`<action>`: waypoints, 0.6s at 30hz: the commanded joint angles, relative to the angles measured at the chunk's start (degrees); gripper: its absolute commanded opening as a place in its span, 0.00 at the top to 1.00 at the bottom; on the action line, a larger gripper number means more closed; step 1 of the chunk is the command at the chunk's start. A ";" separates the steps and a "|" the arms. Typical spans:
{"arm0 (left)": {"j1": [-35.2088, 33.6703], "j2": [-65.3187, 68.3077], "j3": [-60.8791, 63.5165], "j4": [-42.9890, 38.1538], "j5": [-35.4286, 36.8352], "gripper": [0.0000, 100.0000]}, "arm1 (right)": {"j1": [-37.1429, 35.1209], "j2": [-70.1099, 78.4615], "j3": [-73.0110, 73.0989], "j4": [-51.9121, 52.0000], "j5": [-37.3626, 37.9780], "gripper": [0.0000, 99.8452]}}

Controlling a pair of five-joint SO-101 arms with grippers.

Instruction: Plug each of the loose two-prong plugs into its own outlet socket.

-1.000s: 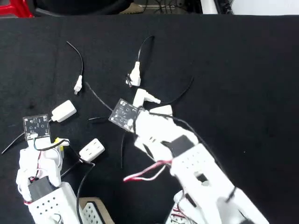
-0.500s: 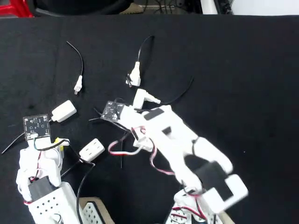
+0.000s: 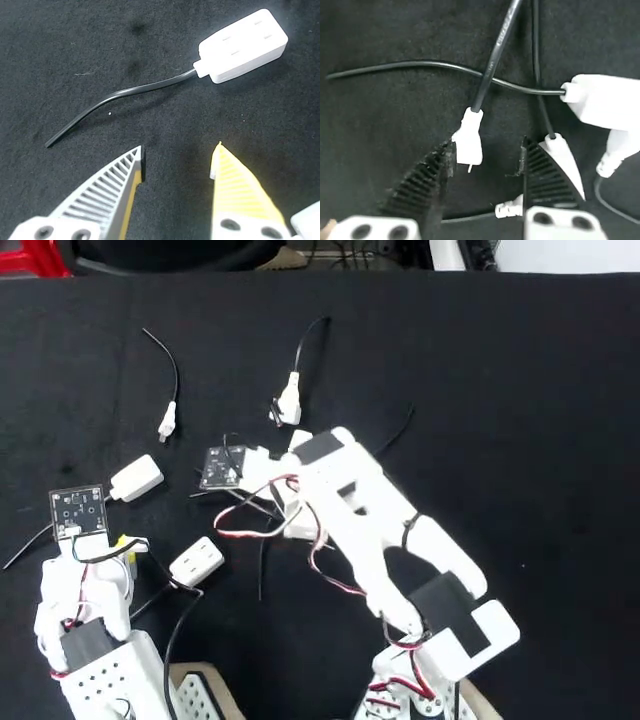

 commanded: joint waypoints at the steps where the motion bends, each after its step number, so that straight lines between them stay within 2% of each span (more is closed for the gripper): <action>1: 0.40 -0.35 1.10 -1.32 -0.44 0.78 | 1.41 2.68 -4.97 1.23 4.04 0.80; 10: 0.40 -0.35 1.10 -1.41 -0.44 0.78 | 7.12 12.09 -9.80 2.02 8.97 0.80; 15: 0.40 -0.35 1.10 -1.41 -0.53 0.78 | 5.80 12.62 -9.27 3.25 8.70 0.80; 18: 0.40 -0.35 1.10 -1.41 -0.53 0.78 | 3.60 12.35 -7.78 3.25 5.80 0.80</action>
